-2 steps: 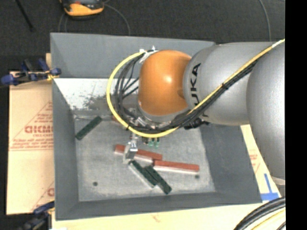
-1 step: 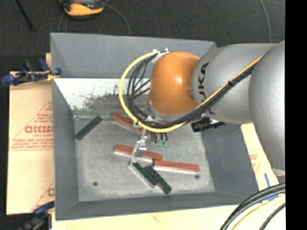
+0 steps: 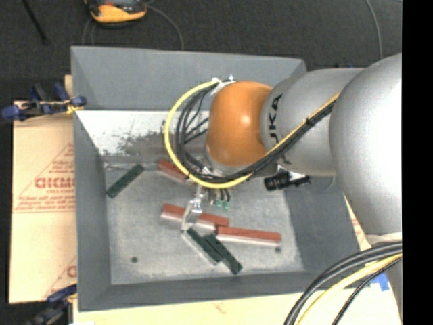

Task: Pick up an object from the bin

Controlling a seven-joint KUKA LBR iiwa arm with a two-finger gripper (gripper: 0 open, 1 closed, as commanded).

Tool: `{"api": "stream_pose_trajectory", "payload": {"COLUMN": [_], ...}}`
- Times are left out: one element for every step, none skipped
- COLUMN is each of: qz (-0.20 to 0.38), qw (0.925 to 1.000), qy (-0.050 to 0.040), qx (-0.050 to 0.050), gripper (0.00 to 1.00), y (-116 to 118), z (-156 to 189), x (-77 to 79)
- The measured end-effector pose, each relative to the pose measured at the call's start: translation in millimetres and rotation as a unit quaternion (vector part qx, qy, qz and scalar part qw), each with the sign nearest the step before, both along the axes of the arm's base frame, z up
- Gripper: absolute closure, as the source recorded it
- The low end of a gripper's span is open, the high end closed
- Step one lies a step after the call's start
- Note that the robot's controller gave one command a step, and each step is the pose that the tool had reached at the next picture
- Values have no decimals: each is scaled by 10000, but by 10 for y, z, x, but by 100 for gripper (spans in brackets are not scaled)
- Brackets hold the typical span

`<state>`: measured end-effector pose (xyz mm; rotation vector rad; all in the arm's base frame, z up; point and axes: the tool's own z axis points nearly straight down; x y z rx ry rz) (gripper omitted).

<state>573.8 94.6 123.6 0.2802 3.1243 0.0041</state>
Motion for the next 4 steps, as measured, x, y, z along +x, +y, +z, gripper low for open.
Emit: {"api": "stream_pose_trajectory", "payload": {"qz": [-1144, -1160, -1161, -1161], "qw": [9934, 9932, 9932, 9932], "qy": [13, 8, 8, 9], "qx": [2, 7, 7, 5], "gripper": [0, 100, 100, 100], "y": [-26, -22, -22, -23], "z": [-465, -389, -389, -375], "x": [-143, -116, -116, -119]}}
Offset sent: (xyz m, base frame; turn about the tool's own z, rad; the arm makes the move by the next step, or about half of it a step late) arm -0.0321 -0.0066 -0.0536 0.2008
